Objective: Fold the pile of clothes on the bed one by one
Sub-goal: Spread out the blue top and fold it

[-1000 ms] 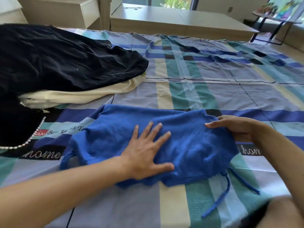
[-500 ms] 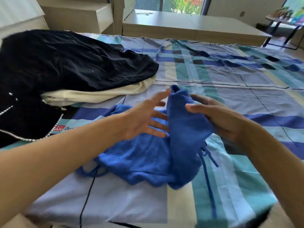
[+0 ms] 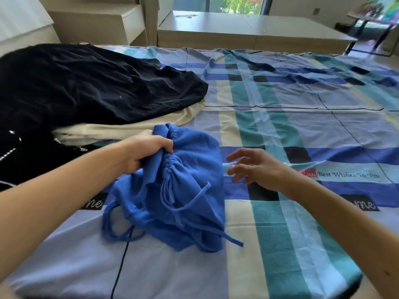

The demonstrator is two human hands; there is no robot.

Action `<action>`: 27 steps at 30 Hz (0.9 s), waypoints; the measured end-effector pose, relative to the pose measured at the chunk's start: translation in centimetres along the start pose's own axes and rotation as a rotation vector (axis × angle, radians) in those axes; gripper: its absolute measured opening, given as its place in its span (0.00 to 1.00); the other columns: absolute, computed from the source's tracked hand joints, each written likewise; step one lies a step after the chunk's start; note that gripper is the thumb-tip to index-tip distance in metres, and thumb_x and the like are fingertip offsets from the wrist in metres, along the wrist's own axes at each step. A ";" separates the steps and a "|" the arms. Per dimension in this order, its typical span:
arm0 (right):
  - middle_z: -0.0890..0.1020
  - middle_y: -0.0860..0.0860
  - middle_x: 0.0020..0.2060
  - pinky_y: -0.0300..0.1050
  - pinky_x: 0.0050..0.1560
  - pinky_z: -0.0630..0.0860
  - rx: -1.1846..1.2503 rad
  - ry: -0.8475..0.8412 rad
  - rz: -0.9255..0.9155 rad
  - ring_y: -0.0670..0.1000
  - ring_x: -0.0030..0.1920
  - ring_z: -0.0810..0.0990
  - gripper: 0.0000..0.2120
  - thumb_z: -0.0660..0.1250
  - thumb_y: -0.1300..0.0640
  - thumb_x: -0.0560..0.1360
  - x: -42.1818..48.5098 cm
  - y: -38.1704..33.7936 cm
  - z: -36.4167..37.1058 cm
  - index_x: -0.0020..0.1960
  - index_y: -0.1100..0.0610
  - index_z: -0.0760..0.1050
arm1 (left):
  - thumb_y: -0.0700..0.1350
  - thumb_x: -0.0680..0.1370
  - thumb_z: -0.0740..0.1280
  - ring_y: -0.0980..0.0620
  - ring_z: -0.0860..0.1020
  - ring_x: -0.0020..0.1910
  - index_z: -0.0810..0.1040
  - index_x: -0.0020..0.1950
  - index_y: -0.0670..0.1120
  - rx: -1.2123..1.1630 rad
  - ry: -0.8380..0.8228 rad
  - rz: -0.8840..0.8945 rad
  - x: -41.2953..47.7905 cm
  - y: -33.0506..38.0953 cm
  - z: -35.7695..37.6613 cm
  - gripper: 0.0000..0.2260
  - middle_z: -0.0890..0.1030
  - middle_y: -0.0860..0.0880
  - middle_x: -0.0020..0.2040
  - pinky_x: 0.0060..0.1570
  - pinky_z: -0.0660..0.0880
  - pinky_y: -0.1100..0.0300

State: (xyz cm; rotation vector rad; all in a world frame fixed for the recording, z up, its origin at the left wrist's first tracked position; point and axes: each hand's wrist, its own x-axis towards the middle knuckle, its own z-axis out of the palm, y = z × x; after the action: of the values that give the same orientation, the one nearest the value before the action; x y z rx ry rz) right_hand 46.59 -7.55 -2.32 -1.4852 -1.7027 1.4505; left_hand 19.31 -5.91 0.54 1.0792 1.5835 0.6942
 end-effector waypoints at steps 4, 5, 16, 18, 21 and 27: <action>0.81 0.56 0.43 0.42 0.41 0.76 -0.054 -0.118 0.005 0.49 0.39 0.82 0.10 0.70 0.62 0.78 0.1 0.5 1.8 0.57 0.53 0.75 | 0.38 0.70 0.69 0.45 0.82 0.40 0.78 0.57 0.38 0.106 0.099 -0.057 1.6 -1.8 -4.0 0.16 0.84 0.39 0.49 0.42 0.81 0.52; 0.81 0.56 0.44 0.42 0.41 0.76 -0.060 -0.141 0.006 0.49 0.39 0.82 0.13 0.70 0.62 0.77 0.1 0.6 2.4 0.59 0.52 0.74 | 0.42 0.69 0.71 0.44 0.81 0.45 0.76 0.61 0.39 0.219 0.144 -0.072 1.9 -2.7 -4.6 0.21 0.83 0.38 0.53 0.47 0.80 0.50; 0.76 0.52 0.45 0.46 0.40 0.79 0.042 -0.181 -0.066 0.45 0.32 0.80 0.39 0.72 0.62 0.75 -0.3 1.4 6.1 0.75 0.35 0.57 | 0.69 0.67 0.65 0.52 0.70 0.58 0.71 0.65 0.58 1.220 -0.129 0.582 -1.8 -4.3 -1.7 0.30 0.70 0.55 0.58 0.62 0.70 0.51; 0.76 0.53 0.48 0.45 0.41 0.80 0.039 -0.178 -0.070 0.43 0.31 0.79 0.38 0.73 0.58 0.76 -0.5 1.5 6.6 0.75 0.34 0.58 | 0.68 0.68 0.68 0.53 0.66 0.62 0.65 0.71 0.60 1.371 -0.276 0.502 -1.9 -4.3 -1.9 0.34 0.66 0.56 0.64 0.65 0.68 0.51; 0.76 0.47 0.44 0.44 0.45 0.82 0.073 -0.127 -0.081 0.40 0.32 0.77 0.35 0.71 0.53 0.77 -0.6 1.6 7.2 0.77 0.35 0.59 | 0.64 0.63 0.76 0.53 0.57 0.73 0.58 0.77 0.60 1.415 -0.397 0.372 -1.6 -3.8 -3.2 0.47 0.57 0.57 0.74 0.74 0.61 0.50; 0.76 0.36 0.48 0.23 0.44 0.71 0.239 -0.026 -0.135 0.27 0.39 0.76 0.31 0.68 0.55 0.80 0.6 1.0 8.5 0.78 0.42 0.58 | 0.79 0.55 0.67 0.53 0.66 0.71 0.73 0.64 0.60 0.889 -0.146 0.141 -0.7 -2.5 -5.3 0.43 0.67 0.56 0.68 0.73 0.63 0.52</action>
State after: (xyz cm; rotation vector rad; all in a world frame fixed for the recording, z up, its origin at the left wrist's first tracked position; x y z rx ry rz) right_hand 39.61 -10.60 -6.33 -1.2067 -1.5499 1.5448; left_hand 13.56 -7.12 0.13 1.8425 1.7244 -0.0524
